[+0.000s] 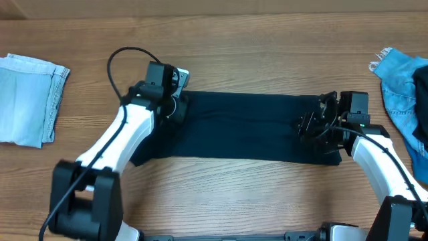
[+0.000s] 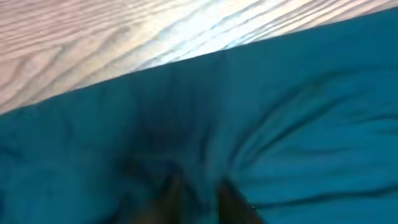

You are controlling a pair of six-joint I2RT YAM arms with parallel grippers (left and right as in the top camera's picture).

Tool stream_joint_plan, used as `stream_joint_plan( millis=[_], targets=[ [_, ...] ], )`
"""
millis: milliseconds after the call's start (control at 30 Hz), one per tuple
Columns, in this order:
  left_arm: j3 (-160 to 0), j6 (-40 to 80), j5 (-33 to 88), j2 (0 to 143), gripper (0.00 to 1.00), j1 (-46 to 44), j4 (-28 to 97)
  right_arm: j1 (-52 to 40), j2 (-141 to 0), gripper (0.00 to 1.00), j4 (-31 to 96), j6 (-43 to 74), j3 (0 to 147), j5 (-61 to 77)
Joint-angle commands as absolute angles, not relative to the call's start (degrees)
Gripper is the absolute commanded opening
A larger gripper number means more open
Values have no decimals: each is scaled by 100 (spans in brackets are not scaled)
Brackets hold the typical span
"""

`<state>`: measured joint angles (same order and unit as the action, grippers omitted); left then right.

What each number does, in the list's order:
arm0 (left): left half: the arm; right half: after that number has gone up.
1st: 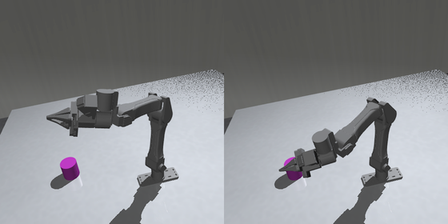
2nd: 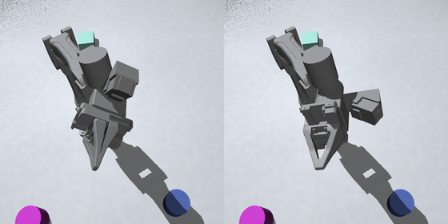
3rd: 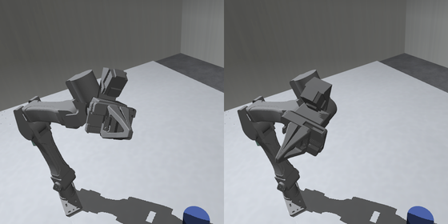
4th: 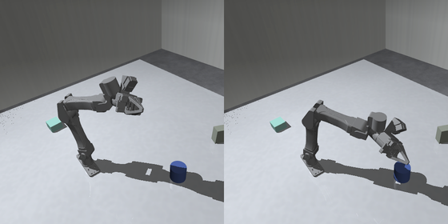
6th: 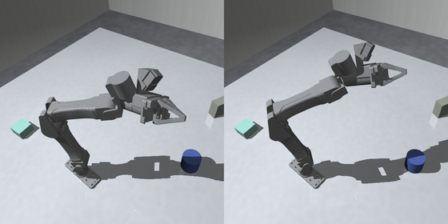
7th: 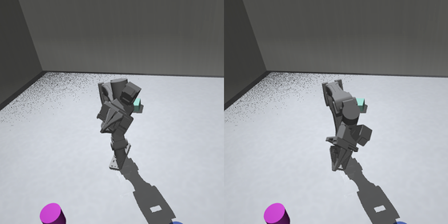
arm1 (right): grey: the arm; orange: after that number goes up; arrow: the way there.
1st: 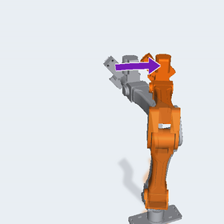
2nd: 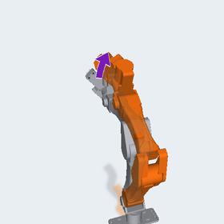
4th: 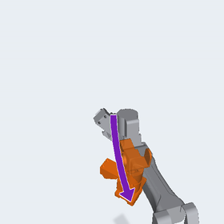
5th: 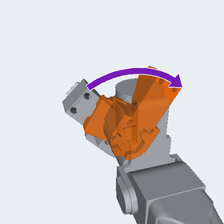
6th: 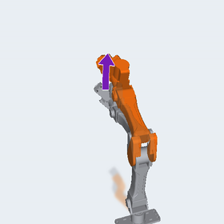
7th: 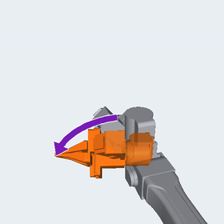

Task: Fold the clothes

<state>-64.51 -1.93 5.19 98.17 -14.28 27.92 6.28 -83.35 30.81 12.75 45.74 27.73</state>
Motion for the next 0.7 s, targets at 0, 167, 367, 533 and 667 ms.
stream_joint_plan(
  millis=[0,167,367,533,667],
  targets=[
    [-6499,-259,272,10344,10,-1387,2532,646,-8213,40,3028,1037,4987,3164],
    [-6499,-213,-34,11008,4,-1378,2268,646,-7946,39,3068,1041,5142,3186],
    [-6499,-130,-451,11260,4,-869,1597,646,-7697,39,3205,1041,5142,3183],
    [-6510,-1,-274,11281,4,-196,1608,646,-7697,38,3350,1039,5142,3181],
    [-6510,-69,-276,11281,4,-115,1861,646,-7697,38,3347,1039,5142,3179]
  ],
)
